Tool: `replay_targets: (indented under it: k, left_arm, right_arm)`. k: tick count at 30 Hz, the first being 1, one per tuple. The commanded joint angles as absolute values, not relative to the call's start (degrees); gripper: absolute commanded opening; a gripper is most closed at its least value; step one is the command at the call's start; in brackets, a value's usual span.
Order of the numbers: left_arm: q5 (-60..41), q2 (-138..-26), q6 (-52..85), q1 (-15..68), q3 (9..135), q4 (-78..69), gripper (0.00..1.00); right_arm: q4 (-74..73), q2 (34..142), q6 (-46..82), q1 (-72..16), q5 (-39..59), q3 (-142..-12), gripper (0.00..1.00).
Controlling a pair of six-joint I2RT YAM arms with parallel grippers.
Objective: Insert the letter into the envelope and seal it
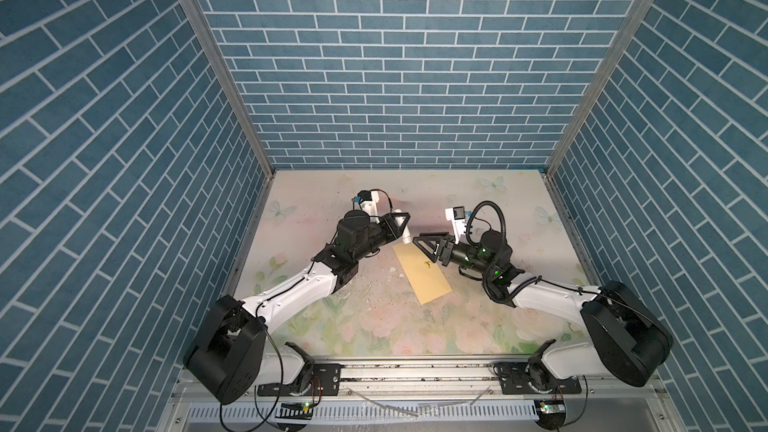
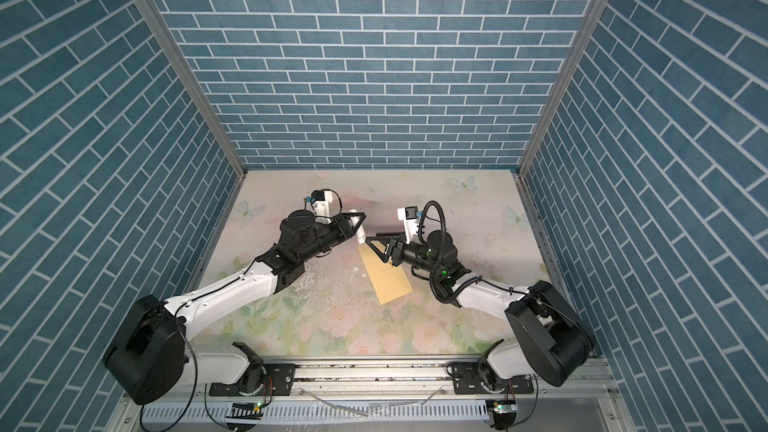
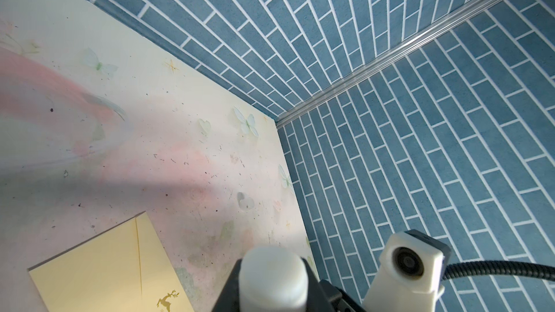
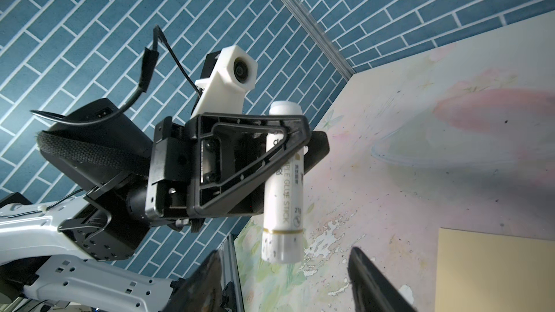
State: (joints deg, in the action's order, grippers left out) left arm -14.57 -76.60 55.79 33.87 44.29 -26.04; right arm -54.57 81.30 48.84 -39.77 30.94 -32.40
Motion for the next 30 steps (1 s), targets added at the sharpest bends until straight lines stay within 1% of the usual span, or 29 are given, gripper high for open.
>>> replay_targets:
  k: [1,11,16,19,24,28,30]
  left_arm:
    - [-14.39,-75.76,56.34,33.50,43.81,-29.16,0.00]
    - [-14.59,-76.47,56.51,33.49,43.38,-31.28,0.00]
    - [-14.67,-76.62,56.44,33.50,43.17,-31.71,0.00]
    - [-14.63,-76.41,56.36,33.50,43.09,-31.64,0.00]
    - [-14.51,-76.36,56.03,33.49,42.93,-31.46,0.00]
    - [-14.07,-76.54,55.35,33.53,42.79,-30.99,0.00]
    - [-13.52,-76.54,54.73,33.54,42.65,-30.43,0.00]
  right_arm:
    - [-58.25,82.54,50.96,-40.34,31.99,-34.89,0.62]
    - [-61.26,86.31,53.62,-41.47,31.31,-37.60,0.51]
    - [-63.88,89.32,55.78,-41.83,31.96,-39.05,0.44]
    - [-64.52,90.46,56.40,-42.10,31.97,-39.55,0.38]
    - [-64.96,90.88,56.86,-42.25,30.82,-39.29,0.22]
    - [-62.78,90.50,56.24,-42.27,29.21,-39.21,0.14]
    - [-59.43,89.48,54.72,-42.27,27.40,-39.44,0.09]
